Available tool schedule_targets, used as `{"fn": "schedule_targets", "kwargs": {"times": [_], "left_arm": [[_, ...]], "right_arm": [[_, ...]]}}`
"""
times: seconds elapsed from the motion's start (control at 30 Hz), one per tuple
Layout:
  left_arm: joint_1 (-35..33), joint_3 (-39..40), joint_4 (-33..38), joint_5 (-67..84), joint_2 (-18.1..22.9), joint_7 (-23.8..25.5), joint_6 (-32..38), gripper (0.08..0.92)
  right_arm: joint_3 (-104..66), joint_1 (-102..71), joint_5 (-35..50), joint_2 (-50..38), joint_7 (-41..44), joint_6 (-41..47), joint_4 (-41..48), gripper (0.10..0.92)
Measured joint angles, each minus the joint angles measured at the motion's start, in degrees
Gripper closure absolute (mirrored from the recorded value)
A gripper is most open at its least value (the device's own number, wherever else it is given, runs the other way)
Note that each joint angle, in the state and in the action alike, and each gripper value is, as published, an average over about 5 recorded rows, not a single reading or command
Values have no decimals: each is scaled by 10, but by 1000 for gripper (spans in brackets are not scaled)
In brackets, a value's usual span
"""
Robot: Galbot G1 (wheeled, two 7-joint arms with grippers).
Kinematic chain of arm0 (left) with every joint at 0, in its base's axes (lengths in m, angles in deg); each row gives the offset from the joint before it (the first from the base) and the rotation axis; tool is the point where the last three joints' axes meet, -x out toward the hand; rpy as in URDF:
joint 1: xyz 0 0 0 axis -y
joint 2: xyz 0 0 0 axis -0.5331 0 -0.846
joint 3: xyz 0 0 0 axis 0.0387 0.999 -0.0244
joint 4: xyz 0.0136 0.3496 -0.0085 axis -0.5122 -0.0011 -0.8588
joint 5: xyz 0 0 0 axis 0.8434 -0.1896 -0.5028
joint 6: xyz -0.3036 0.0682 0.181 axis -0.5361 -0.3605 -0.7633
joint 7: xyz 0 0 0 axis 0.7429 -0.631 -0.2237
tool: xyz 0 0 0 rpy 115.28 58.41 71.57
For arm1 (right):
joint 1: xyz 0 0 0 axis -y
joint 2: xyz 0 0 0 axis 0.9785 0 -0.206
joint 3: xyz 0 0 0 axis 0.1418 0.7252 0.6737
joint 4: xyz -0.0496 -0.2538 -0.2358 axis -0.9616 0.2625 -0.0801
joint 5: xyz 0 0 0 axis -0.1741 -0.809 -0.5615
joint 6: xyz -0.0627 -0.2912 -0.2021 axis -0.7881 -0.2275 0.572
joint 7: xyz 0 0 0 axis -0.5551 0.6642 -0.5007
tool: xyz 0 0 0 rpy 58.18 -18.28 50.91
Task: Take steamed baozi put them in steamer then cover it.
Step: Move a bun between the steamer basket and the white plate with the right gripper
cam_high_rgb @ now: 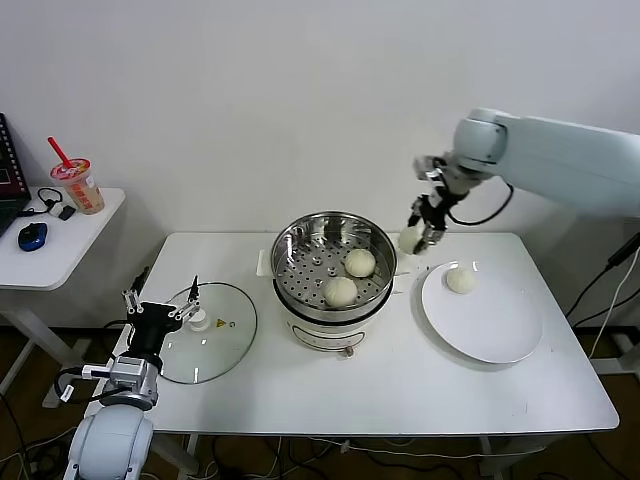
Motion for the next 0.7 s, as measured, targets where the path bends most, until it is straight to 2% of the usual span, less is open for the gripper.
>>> {"fn": "schedule_targets", "kwargs": {"times": [0.3,0.7], "left_arm": [[-14,6,9,-14,2,5,1,177],[-32,6,21,-25,9,5,-2,177]], "right_arm": [[-52,-84,-58,-85,-15,1,-8,440],[-138,-206,-113,-98,-22,-5,29,440]]}}
